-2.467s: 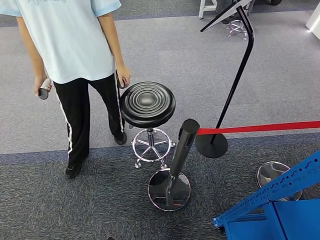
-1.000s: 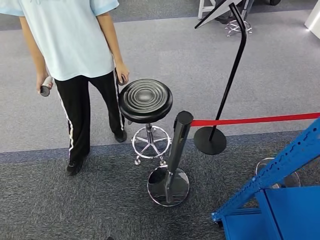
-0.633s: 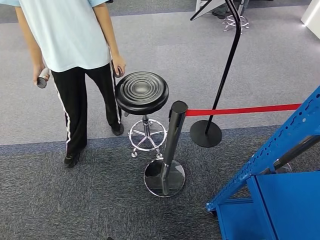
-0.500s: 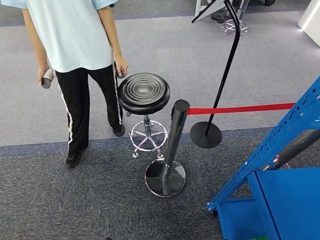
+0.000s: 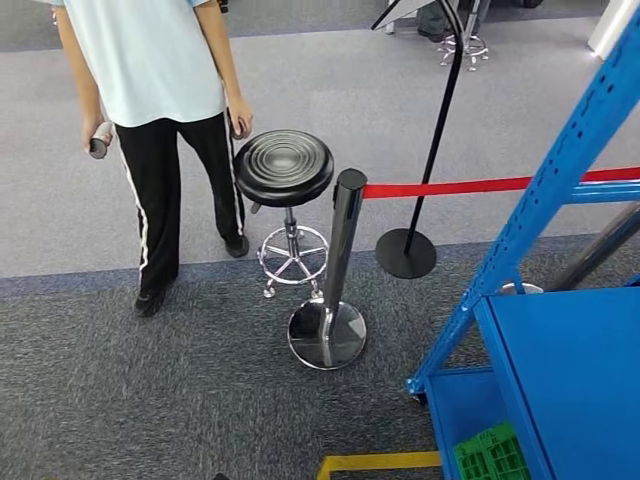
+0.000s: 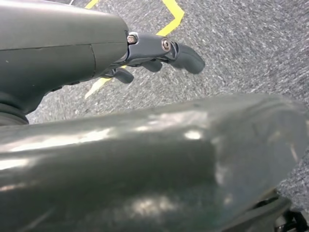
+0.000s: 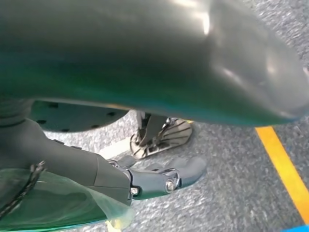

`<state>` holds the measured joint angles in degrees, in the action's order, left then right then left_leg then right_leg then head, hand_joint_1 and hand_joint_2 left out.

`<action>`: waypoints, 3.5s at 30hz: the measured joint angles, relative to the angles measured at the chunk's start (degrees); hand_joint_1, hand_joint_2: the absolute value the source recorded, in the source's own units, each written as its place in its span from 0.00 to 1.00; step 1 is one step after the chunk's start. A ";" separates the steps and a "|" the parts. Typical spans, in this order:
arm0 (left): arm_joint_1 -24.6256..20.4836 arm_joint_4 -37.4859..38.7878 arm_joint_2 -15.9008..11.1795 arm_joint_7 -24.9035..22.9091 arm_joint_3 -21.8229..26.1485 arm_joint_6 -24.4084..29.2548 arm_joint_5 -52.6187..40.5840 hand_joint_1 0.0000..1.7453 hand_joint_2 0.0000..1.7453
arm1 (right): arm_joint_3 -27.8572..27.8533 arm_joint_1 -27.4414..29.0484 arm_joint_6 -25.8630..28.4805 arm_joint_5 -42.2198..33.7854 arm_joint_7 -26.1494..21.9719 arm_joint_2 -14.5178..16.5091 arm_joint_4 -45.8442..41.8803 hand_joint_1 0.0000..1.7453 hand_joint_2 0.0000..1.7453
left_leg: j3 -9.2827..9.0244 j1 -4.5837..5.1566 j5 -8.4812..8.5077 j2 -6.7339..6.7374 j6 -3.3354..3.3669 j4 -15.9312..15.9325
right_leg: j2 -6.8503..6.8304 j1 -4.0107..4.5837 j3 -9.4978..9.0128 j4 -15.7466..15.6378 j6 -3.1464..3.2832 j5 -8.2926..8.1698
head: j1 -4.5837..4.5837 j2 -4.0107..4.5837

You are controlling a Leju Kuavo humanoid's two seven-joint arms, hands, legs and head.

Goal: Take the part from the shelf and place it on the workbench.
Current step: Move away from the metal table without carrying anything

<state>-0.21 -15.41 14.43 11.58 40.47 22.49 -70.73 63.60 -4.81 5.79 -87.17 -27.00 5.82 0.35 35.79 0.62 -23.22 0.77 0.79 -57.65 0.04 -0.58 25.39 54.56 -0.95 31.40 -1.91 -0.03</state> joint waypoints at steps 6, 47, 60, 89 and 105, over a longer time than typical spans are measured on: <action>0.12 0.00 -0.05 -0.04 0.01 -0.02 0.00 0.00 0.00 | 0.00 0.03 0.02 0.00 0.01 -0.01 0.00 0.00 0.00 | 2.51 -0.46 -11.65 -0.35 -1.12 -16.03 | -0.37 0.31 4.41 0.21 1.29 -3.98 | 0.31 0.01; 0.83 -0.78 0.48 0.62 1.74 -1.02 -0.68 0.00 0.00 | 0.50 0.31 -0.02 0.00 -1.13 0.02 0.00 0.00 0.00 | -5.91 -0.32 -4.19 -0.72 -0.27 1.15 | -0.41 0.55 2.67 0.79 1.28 -2.17 | 0.43 0.02; 0.73 -0.98 0.60 2.83 3.92 -3.60 0.33 0.00 0.00 | 1.45 0.52 0.18 0.00 -1.63 0.01 0.00 0.00 0.00 | -5.56 0.24 -3.77 -0.62 0.83 1.04 | -0.35 0.00 3.39 0.43 -0.38 -2.88 | 0.47 0.03; 0.47 -0.98 0.86 5.57 5.97 -4.52 -1.79 0.00 0.00 | 1.51 0.69 0.25 0.00 -2.16 -0.03 0.00 0.00 0.00 | -4.98 0.38 -3.60 -0.63 1.60 0.78 | -0.37 -0.17 3.18 0.37 -1.31 -3.22 | 0.50 0.03; 0.21 -0.98 0.97 4.98 6.51 -3.95 -2.14 0.00 0.00 | 1.53 1.07 0.20 0.00 -2.15 -0.22 0.00 0.00 0.00 | -4.85 0.18 -4.10 -0.51 0.39 0.27 | -0.04 -0.32 4.61 1.89 -0.36 -3.02 | 0.47 0.03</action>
<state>0.00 -16.39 15.40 16.57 46.98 18.53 -72.87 65.13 -3.74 5.99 -87.17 -29.15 5.60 0.35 30.94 0.80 -27.33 0.27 1.18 -57.39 0.00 -0.90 30.00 56.45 -1.31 28.38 -1.44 0.00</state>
